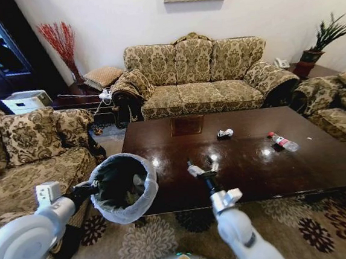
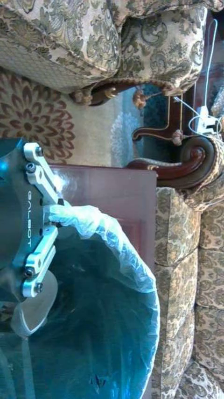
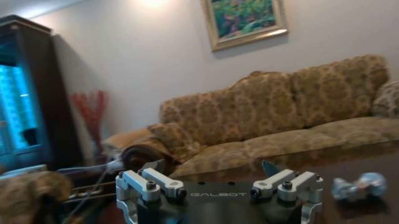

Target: Move to the front of the table and place the trash on the table into the trash bin.

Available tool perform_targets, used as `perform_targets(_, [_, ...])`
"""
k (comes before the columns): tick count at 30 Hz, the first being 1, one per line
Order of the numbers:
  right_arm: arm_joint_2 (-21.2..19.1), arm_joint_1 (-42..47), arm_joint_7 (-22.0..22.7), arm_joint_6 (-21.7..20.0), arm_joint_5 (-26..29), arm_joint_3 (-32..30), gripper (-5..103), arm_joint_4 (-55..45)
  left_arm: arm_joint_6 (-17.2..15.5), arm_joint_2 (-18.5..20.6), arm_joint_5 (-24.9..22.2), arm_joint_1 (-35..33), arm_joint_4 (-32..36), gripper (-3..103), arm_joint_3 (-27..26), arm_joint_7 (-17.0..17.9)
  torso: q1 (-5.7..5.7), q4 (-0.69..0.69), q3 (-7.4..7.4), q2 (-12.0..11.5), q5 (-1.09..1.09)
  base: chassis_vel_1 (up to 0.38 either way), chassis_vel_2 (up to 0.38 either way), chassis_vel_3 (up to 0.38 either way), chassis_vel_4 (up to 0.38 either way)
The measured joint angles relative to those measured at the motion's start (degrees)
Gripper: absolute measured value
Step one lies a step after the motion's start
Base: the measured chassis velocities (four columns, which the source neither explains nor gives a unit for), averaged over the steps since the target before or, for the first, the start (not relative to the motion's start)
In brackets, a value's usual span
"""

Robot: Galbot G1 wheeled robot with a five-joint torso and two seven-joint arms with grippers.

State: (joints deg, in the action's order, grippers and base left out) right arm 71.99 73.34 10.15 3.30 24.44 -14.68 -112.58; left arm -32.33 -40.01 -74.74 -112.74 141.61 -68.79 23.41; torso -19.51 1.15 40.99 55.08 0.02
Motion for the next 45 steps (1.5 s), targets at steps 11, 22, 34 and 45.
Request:
perform_targets(11, [2.5,-12.4,1.6,-3.7,10.1,-2.9,100,13.7,0.3,-3.4,1.5,-0.5,1.4,0,0.9,-1.0,0.00,0.02,0.00,0.0,0.02,-0.118,-0.115,0.136,0.120])
perform_targets(22, [4.9,-17.7,10.8,-6.0,28.4,-4.6,100,22.2,0.9,-4.9,2.1,-0.4,1.7,0,1.4,-1.8,-0.01,-0.01,0.01,0.0,-0.01,-0.176,-0.201,0.173,0.165])
perform_targets(34, [4.3,-19.9,1.6,-5.8,36.2,-6.9,100,25.8,1.5,-5.7,3.6,-0.7,1.7,0,2.4,-2.6,0.02,0.03,-0.01,0.0,0.00,0.010,0.019,0.003,-0.007])
perform_targets(45, [5.0,-22.1,0.2,-7.1,37.3,-6.2,100,27.0,1.7,-5.5,3.6,-0.4,1.7,0,3.0,-2.7,0.01,0.01,0.00,0.0,-0.01,-0.171,0.106,0.169,-0.116])
